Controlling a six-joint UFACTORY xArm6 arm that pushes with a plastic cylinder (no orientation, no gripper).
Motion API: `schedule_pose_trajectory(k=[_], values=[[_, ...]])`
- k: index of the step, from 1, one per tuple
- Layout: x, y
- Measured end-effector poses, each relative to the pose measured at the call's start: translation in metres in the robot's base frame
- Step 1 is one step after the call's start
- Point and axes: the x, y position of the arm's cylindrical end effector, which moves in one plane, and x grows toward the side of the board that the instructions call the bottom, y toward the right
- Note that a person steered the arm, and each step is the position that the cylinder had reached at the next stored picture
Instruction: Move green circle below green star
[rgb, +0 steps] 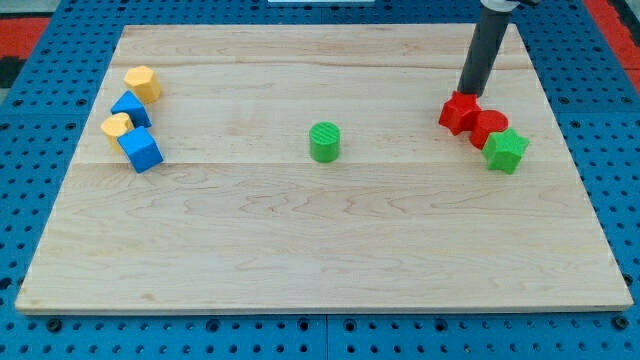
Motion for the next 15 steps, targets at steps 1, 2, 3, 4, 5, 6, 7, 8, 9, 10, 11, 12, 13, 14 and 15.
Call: schedule_pose_trajectory(k=[1, 2, 3, 4, 5, 6, 7, 8, 9, 10, 11, 12, 13, 14, 15], values=[[-0.009, 0.003], [-0.012, -0.032], [-0.012, -0.091], [-0.012, -0.14], [-0.01, -0.184], [0.015, -0.19], [0.022, -0.19], [0.032, -0.192], [0.054, -0.192], [0.092, -0.192], [0.121, -0.196], [0.149, -0.189], [0.182, -0.224], [0.208, -0.216], [0.202, -0.208]])
